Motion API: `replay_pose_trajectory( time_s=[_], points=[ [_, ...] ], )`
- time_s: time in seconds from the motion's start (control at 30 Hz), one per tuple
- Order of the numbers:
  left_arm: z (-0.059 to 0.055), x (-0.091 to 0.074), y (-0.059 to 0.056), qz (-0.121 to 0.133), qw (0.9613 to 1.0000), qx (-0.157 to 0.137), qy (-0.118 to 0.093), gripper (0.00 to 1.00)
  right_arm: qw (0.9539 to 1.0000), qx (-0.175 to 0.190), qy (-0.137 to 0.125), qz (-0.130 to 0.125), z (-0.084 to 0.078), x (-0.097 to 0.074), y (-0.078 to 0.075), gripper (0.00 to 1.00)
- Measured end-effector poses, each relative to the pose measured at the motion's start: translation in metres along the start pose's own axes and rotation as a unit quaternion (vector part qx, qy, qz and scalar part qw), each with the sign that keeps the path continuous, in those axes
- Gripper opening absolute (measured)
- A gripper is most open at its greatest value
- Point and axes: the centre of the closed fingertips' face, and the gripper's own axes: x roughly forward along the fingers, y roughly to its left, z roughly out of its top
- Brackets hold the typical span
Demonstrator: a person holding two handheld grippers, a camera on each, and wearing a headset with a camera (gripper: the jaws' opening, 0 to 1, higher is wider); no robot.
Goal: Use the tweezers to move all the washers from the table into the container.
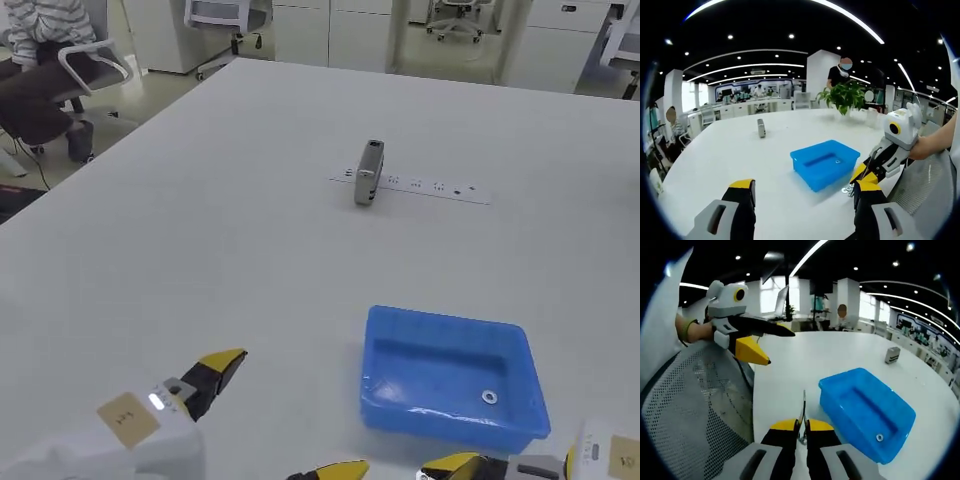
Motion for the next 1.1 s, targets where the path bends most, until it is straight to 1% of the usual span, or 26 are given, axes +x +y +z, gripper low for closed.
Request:
replay_pose_trajectory(
  time_s=[0.1,0.13,0.2,0.23,0.27,0.3,0.37,0.43,0.53,0.63,0.67,0.7,0.73,0.77,0.8,0.83,0.97,1.1],
  points=[
    [0.0,0.0,-0.001,-0.002,1.0,0.004,0.001,0.82,1.0,0.001,0.0,0.0,-0.001,0.0,-0.001,0.02],
    [0.0,0.0,-0.001,-0.002,1.0,0.005,0.001,0.82,0.9999,0.016,-0.003,-0.001,-0.002,-0.001,-0.003,0.03],
    [0.0,0.0,0.0,0.0,1.0,0.003,0.001,0.82,0.9977,0.066,-0.013,-0.001,-0.002,-0.002,-0.006,0.03],
    [0.0,0.0,0.001,0.002,1.0,0.002,0.001,0.82,0.9911,0.13,-0.027,0.002,-0.001,-0.003,-0.009,0.03],
    [0.0,0.0,0.001,0.002,1.0,0.002,0.001,0.81,0.9839,0.173,-0.046,0.002,0.0,-0.005,-0.013,0.03],
    [-0.001,0.0,0.001,0.002,1.0,0.001,0.001,0.81,0.981,0.185,-0.058,-0.004,0.0,-0.007,-0.018,0.03],
    [-0.001,0.0,0.001,0.003,1.0,0.002,0.001,0.81,0.9754,0.21,-0.067,-0.011,0.001,-0.014,-0.023,0.03],
    [0.0,0.0,0.001,0.003,1.0,0.001,0.001,0.81,0.9754,0.209,-0.069,-0.012,0.002,-0.021,-0.026,0.03],
    [0.0,0.0,0.001,0.002,1.0,0.002,0.001,0.81,0.9723,0.22,-0.077,-0.016,0.003,-0.027,-0.029,0.03],
    [-0.001,0.0,0.001,0.002,1.0,0.002,0.001,0.81,0.9727,0.219,-0.073,-0.021,0.001,-0.032,-0.029,0.03],
    [-0.001,0.0,0.001,0.002,1.0,0.002,0.002,0.81,0.9741,0.215,-0.066,-0.022,-0.001,-0.033,-0.027,0.03],
    [-0.001,0.0,0.001,0.002,1.0,0.002,0.003,0.81,0.976,0.209,-0.057,-0.023,-0.004,-0.034,-0.026,0.03],
    [-0.001,0.0,0.001,0.003,1.0,0.001,0.003,0.81,0.9804,0.192,-0.036,-0.026,-0.01,-0.036,-0.024,0.03],
    [-0.002,0.0,0.001,0.004,1.0,0.001,0.004,0.81,0.9814,0.187,-0.031,-0.027,-0.011,-0.037,-0.024,0.03],
    [-0.002,0.0,0.002,0.005,1.0,0.0,0.005,0.81,0.9844,0.173,-0.017,-0.027,-0.014,-0.038,-0.022,0.03],
    [-0.002,0.0,0.002,0.005,1.0,-0.002,0.004,0.81,0.9857,0.166,-0.011,-0.025,-0.015,-0.039,-0.021,0.03],
    [-0.002,0.0,0.001,0.003,1.0,-0.002,0.004,0.81,0.9882,0.15,-0.005,-0.03,-0.01,-0.047,-0.021,0.03],
    [-0.002,0.001,-0.001,-0.003,1.0,0.001,0.006,0.81,0.9888,0.143,-0.017,-0.038,0.001,-0.055,-0.029,0.03]
  ],
)
